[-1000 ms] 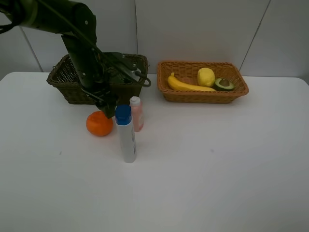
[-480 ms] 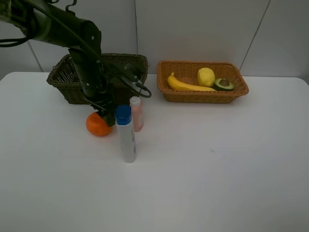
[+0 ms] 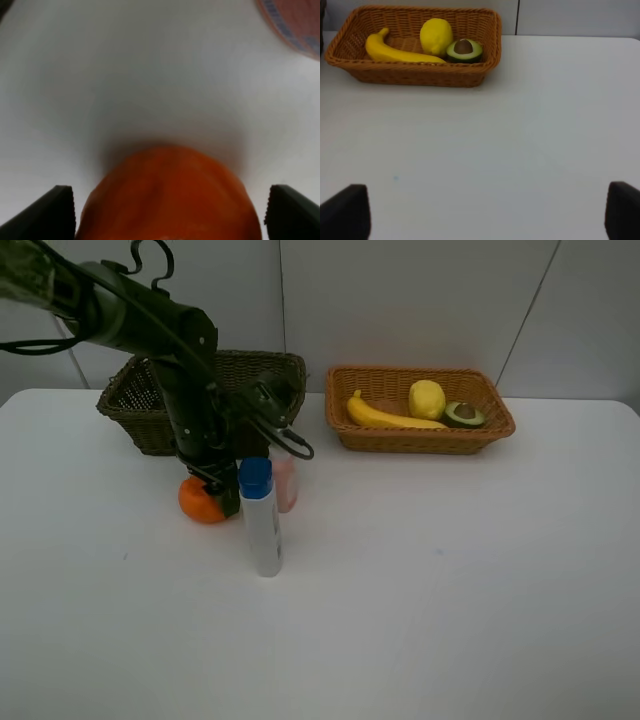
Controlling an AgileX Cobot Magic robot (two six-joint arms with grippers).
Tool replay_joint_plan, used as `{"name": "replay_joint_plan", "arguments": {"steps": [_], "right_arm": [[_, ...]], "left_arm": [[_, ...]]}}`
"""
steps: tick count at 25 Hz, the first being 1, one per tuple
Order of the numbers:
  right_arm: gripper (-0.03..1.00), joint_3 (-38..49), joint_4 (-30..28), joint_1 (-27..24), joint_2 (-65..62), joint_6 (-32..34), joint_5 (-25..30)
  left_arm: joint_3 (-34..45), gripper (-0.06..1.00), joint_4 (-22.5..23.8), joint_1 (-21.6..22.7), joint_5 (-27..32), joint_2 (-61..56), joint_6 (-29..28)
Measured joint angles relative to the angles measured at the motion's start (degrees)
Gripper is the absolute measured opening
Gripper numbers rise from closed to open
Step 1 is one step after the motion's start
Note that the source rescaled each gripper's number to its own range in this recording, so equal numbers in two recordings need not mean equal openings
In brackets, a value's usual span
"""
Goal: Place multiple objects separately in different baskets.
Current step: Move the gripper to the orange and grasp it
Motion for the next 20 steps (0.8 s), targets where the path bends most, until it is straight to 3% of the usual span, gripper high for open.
{"name": "replay_joint_plan", "arguments": {"steps": [13, 20], "right_arm": [[0.98, 0.0, 0.0, 0.0, 0.0, 0.0, 0.0], [0.98, 0.0, 0.0, 0.0, 0.0, 0.0, 0.0]], "left_arm": [[0.0, 1.00, -0.2, 0.0, 1.3, 0.3, 0.0], [0.0, 0.93, -0.4, 0.0, 2.0, 0.3, 0.0]]}}
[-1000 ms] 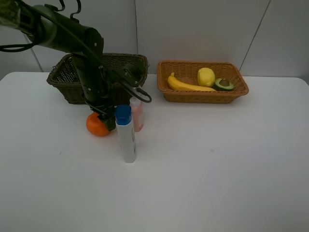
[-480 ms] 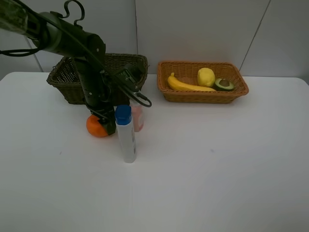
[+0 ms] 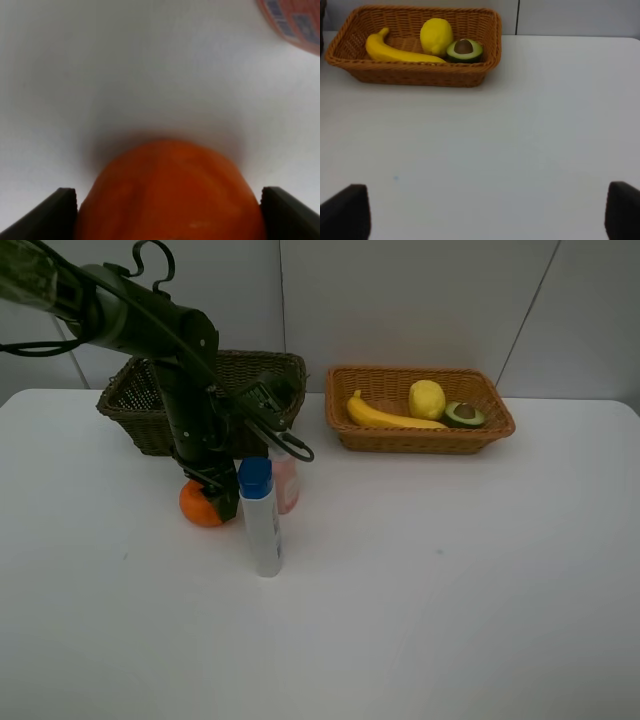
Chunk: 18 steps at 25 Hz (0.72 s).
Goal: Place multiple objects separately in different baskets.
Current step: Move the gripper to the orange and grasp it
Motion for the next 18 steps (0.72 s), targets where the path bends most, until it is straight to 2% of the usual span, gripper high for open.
{"name": "replay_joint_plan", "arguments": {"steps": [18], "right_arm": [[0.98, 0.0, 0.0, 0.0, 0.0, 0.0, 0.0]], "left_arm": [[0.0, 0.93, -0.1, 0.0, 0.4, -0.6, 0.0]]}}
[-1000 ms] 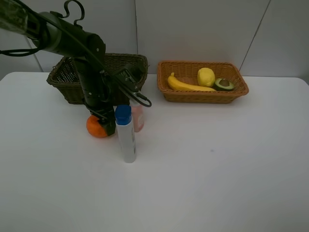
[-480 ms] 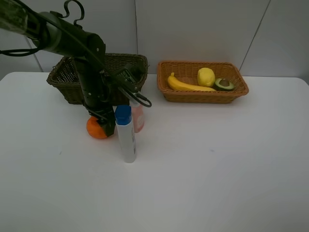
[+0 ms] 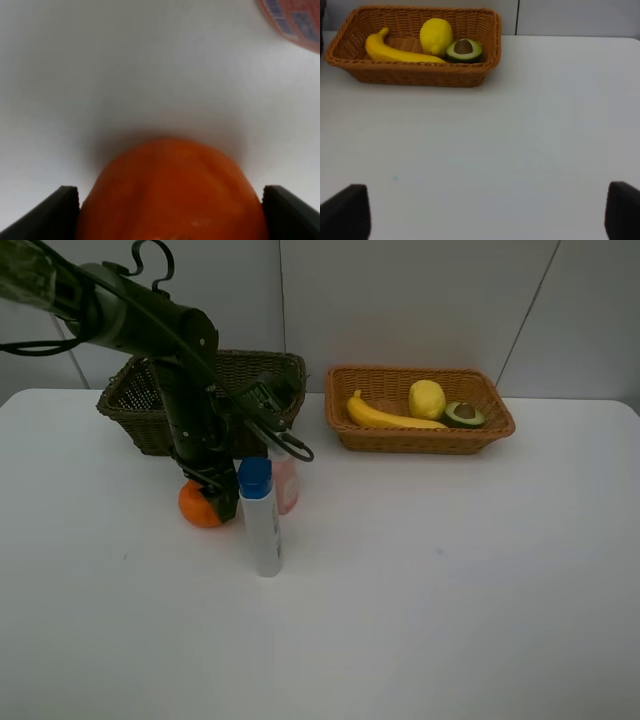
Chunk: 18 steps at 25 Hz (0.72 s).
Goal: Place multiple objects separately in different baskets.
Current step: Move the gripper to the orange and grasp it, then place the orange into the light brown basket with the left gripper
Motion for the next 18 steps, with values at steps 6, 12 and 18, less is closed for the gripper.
{"name": "replay_joint_plan", "arguments": {"steps": [6, 12, 18], "right_arm": [[0.98, 0.0, 0.0, 0.0, 0.0, 0.0, 0.0], [0.98, 0.0, 0.0, 0.0, 0.0, 0.0, 0.0], [0.98, 0.0, 0.0, 0.0, 0.0, 0.0, 0.0]], "left_arm": [[0.0, 0.93, 0.1, 0.0, -0.2, -2.9, -0.1], [0.0, 0.93, 0.1, 0.0, 0.1, -6.3, -0.7], [0.0, 0.93, 0.1, 0.0, 3.3, -9.9, -0.7]]}}
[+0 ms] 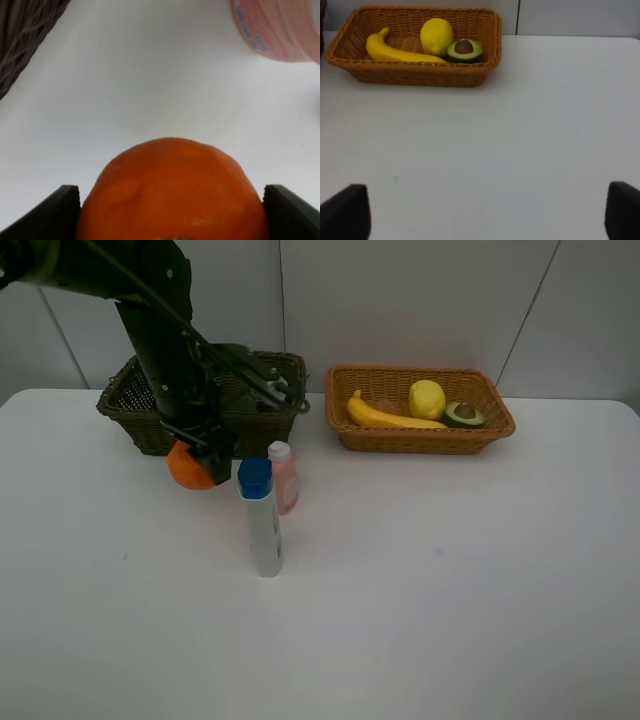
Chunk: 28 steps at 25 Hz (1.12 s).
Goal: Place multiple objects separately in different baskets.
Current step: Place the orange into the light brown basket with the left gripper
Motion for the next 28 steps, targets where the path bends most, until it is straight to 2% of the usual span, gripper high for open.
{"name": "replay_joint_plan", "arguments": {"steps": [5, 15, 22, 28], "right_arm": [[0.98, 0.0, 0.0, 0.0, 0.0, 0.0, 0.0], [0.98, 0.0, 0.0, 0.0, 0.0, 0.0, 0.0], [0.98, 0.0, 0.0, 0.0, 0.0, 0.0, 0.0], [0.98, 0.0, 0.0, 0.0, 0.0, 0.0, 0.0]], "left_arm": [[-1.7, 0.93, 0.0, 0.0, 3.7, -2.3, -0.2], [-14.1, 0.93, -1.3, 0.0, 12.9, -2.4, -1.9], [-21.6, 0.93, -3.2, -1.1, 13.6, -1.3, -1.9], [-30.3, 0.93, -3.5, -4.1, 12.5, 4.2, -1.9]]}}
